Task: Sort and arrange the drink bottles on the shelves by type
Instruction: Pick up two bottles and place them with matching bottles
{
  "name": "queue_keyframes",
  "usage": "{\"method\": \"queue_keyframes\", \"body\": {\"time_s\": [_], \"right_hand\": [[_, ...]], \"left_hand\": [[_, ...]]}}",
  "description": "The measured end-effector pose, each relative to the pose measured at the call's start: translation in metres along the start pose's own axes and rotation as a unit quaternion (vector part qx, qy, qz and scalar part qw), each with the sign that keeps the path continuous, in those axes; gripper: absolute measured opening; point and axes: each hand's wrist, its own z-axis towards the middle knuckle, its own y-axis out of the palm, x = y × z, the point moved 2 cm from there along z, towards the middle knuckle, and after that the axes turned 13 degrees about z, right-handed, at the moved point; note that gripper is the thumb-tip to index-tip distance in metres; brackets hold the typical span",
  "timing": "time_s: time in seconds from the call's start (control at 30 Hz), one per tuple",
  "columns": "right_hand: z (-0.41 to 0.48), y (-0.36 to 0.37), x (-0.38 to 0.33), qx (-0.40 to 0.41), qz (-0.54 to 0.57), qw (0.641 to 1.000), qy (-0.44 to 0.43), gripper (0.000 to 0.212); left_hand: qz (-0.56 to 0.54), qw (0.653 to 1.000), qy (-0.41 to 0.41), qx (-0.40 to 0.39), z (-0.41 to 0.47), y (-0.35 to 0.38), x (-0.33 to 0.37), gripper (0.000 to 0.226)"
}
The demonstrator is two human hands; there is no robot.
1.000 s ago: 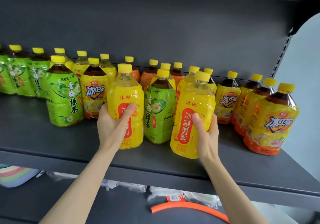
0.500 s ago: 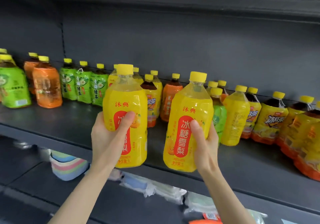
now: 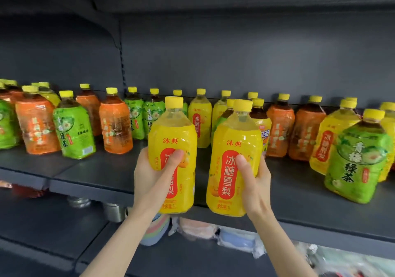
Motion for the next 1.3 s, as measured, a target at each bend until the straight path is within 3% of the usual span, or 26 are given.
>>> {"method": "queue_keyframes", "body": {"time_s": [0.37,0.47,0.6,0.7,0.87,1.3], "right_hand": [[0.037,0.017,0.044,0.050,-0.035,0.997,-0.036,0.054],[0.040,0.018,0.047,0.058,-0.054,0.996,-0.040,0.060],[0.041,0.021,0.048,0.069,-0.068,0.994,-0.047,0.070],[0.041,0.021,0.049,0.084,-0.072,0.993,-0.046,0.060],[0.040,0.026,0.047,0.097,-0.088,0.990,-0.047,0.088],[0.039,0.024,0.050,0.099,-0.084,0.991,-0.030,0.094]], "left_hand": [[-0.023,0.993,0.025,-0.110,0.089,0.041,-0.047,0.060],[-0.047,0.988,0.027,-0.146,0.102,0.048,-0.056,0.070],[-0.052,0.971,0.027,-0.232,0.118,0.059,-0.066,0.081],[-0.058,0.954,0.008,-0.295,0.128,0.062,-0.068,0.078],[-0.044,0.956,0.004,-0.290,0.146,0.072,-0.074,0.064],[-0.063,0.964,-0.018,-0.256,0.177,0.111,-0.089,0.065]]}}
